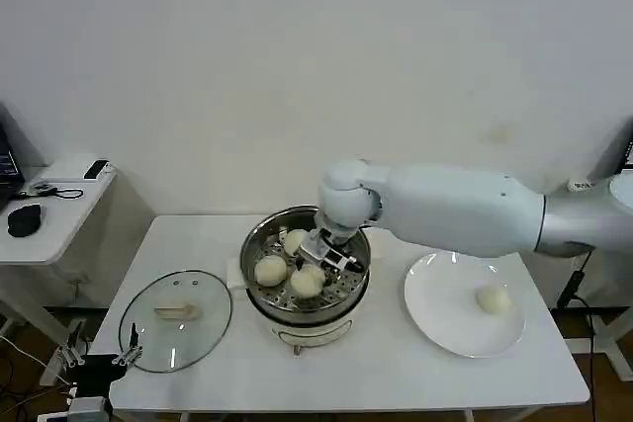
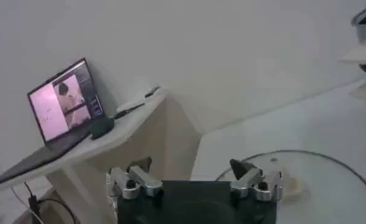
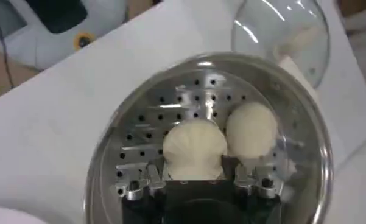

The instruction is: Take steamed baozi put them in steamer then cover it.

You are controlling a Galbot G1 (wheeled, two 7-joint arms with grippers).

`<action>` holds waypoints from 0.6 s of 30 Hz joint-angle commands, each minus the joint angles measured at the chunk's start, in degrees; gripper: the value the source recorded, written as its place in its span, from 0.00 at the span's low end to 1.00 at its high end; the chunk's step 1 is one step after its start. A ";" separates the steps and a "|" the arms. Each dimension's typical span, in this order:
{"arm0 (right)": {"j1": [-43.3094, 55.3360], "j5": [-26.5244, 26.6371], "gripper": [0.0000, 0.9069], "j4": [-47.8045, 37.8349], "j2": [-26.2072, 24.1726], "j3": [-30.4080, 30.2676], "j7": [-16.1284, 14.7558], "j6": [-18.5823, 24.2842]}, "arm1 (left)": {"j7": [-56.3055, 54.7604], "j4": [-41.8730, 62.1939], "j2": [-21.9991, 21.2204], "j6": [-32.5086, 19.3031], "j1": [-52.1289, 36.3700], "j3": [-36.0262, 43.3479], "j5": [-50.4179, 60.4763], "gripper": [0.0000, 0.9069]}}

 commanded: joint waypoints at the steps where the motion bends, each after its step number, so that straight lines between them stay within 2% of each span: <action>1: 0.00 -1.44 0.71 0.18 0.91 -0.92 -1.36 3.94 | -0.07 -0.10 0.12 0.00 0.08 -0.25 -0.12 1.00; 14: -0.12 -1.09 0.72 0.89 0.17 -1.39 -2.41 4.39 | -0.10 -0.12 0.04 0.02 0.05 -0.23 -0.16 1.00; 16: -0.32 -0.85 0.84 0.85 0.29 -1.34 -2.38 4.48 | -0.25 -0.21 0.04 0.01 0.09 -0.22 -0.25 1.00; 17: -0.39 -0.90 0.94 0.84 0.32 -1.32 -2.38 4.64 | -0.27 -0.24 0.04 0.01 0.11 -0.23 -0.23 1.00; 18: -0.53 -0.89 0.99 0.85 0.33 -1.30 -2.26 4.76 | -0.28 -0.24 0.08 0.01 0.13 -0.23 -0.25 1.00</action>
